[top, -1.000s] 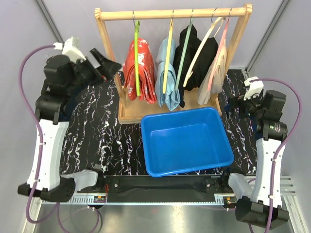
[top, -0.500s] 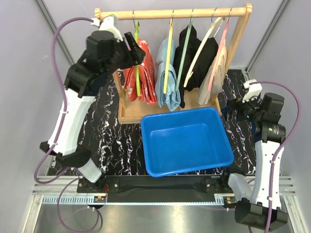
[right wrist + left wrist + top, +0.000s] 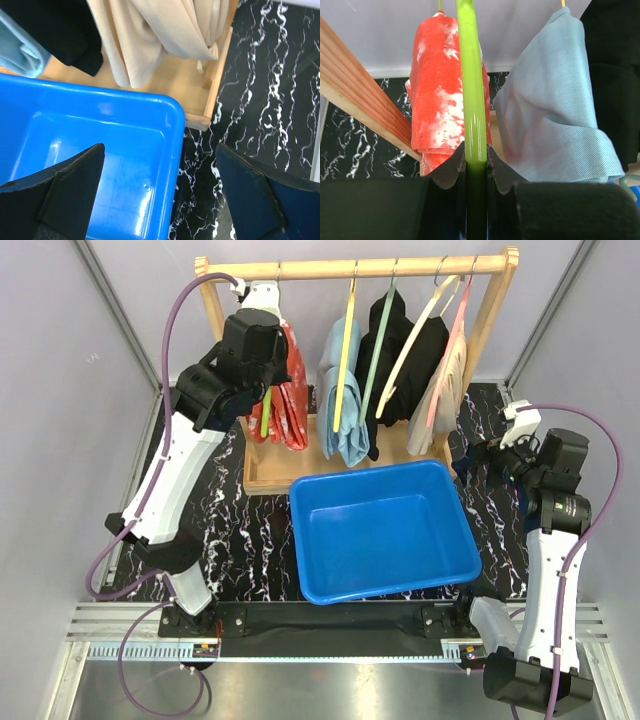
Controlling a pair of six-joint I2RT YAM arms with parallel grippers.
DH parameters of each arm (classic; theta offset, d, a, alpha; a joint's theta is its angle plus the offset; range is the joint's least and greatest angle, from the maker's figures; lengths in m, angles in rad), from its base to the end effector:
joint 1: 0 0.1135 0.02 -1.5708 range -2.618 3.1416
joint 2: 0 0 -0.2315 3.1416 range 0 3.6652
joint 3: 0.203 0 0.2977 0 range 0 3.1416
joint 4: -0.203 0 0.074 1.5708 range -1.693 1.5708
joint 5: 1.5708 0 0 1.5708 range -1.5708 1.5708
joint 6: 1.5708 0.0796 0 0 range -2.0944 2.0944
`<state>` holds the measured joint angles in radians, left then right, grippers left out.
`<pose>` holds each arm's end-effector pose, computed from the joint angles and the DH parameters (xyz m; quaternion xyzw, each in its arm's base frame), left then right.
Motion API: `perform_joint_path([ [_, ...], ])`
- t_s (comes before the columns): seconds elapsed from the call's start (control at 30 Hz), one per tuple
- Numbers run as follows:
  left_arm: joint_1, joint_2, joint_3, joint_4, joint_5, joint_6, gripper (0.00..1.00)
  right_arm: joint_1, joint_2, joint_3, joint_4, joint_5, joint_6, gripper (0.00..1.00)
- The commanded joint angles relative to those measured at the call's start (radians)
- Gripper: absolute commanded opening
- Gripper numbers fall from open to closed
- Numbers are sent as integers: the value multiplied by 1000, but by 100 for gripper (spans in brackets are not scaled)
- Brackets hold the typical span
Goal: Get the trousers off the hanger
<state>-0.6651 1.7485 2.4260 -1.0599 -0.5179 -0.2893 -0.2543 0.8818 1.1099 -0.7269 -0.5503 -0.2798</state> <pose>0.3259 -0.2055 0.5175 0.0088 0.8137 -0.0601 0.5782 0.2697 -0.0271 0.3487 -0.1493 0.8256 0.0956 0.5357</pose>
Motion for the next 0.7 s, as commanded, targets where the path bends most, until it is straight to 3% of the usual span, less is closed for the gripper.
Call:
perform_joint_path([
  [0.0, -8, -121, 25, 282, -62, 119, 0, 1, -4, 68, 21, -62, 11, 100],
  [0.13, -8, -184, -7, 403, 1, 124, 0, 1, -15, 93, 21, -98, 4, 100],
  [0.37, -8, -233, -30, 428, 68, 70, 0, 0, -32, 128, 0, -223, -33, 100],
  [0.67, -8, -406, -224, 433, 150, 30, 0, 1, -63, 143, -127, -474, -243, 100],
])
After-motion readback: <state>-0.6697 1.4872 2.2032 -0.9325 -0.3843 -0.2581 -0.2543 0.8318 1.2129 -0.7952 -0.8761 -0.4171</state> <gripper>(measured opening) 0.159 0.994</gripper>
